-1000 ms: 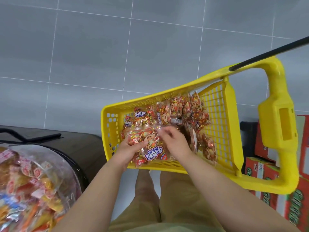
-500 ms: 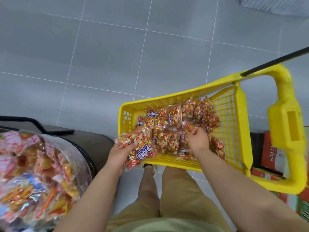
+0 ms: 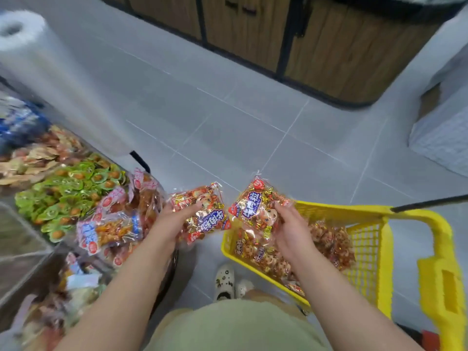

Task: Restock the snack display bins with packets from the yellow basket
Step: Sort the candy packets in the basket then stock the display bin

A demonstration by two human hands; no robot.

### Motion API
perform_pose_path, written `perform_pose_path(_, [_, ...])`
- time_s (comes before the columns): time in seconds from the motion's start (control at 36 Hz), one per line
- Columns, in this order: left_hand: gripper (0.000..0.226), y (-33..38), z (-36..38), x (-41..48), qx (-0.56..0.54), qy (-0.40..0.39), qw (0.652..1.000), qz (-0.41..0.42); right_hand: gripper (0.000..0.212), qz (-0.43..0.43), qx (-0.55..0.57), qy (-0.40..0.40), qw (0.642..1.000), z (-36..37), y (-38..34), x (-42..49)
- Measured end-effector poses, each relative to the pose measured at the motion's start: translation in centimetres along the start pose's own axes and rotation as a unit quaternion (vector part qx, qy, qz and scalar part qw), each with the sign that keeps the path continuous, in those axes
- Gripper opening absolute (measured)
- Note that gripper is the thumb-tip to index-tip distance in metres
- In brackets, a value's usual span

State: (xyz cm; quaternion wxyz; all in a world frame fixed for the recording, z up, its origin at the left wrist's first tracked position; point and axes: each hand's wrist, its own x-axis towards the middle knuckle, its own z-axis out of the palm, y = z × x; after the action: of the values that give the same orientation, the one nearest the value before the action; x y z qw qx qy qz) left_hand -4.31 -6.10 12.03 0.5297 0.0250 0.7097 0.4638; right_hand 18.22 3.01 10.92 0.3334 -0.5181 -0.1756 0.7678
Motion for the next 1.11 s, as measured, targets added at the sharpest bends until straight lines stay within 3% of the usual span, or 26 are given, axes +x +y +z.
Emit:
perform_pose_path(0.14, [0.077, -0.5, -5.4, -4.7, -0.071, 0.098, 0.992, 0.017, 0.009, 0.039, -0.041, -0.103, 0.993, 6.9, 0.2, -0.2])
perform_pose_path(0.22, [0.076, -1.9, -8.5, -7.3, -0.136, 0.136, 0.981, 0.03, 0.011, 0.07, -0.07, -0.156, 0.983, 10.2, 1.7, -0.9])
perform_pose_path(0.33, [0.1, -3.8, -12.9, -10.1, -0.195, 0.197, 0.961, 0.008, 0.015, 0.112, -0.127, -0.219, 0.961, 14.0, 4.7, -2.5])
perform_pose_path(0.44, [0.073, -5.3, -16.7, -12.4, -0.275, 0.222, 0.935, 0.031, 0.03, 0.137, -0.176, -0.237, 0.946, 17.2, 7.7, -4.2])
perform_pose_path(0.58, [0.046, -7.0, -20.7, -14.7, -0.347, 0.24, 0.903, 0.078, 0.029, 0.172, -0.251, -0.295, 0.906, 20.8, 11.3, -6.2])
perform_pose_path(0.69, [0.071, -8.1, -24.9, -16.0, -0.363, 0.272, 0.887, 0.088, 0.032, 0.134, -0.299, -0.319, 0.89, 24.1, 14.0, -8.0])
perform_pose_path(0.78, [0.068, -8.5, -28.9, -17.1, -0.368, 0.304, 0.872, 0.11, 0.039, 0.151, -0.272, -0.343, 0.886, 27.2, 16.4, -9.6])
perform_pose_path(0.86, [0.058, -8.9, -33.4, -18.0, -0.36, 0.343, 0.857, 0.134, 0.029, 0.145, -0.277, -0.341, 0.886, 30.7, 19.3, -11.4])
perform_pose_path(1.0, [0.081, -8.9, -41.4, -19.0, -0.347, 0.382, 0.846, 0.136, 0.027, 0.076, -0.337, -0.344, 0.873, 36.2, 24.5, -13.8])
perform_pose_path(1.11, [0.081, -8.0, -46.9, -19.3, -0.333, 0.401, 0.843, 0.132, 0.028, 0.06, -0.352, -0.347, 0.867, 40.1, 28.2, -14.9])
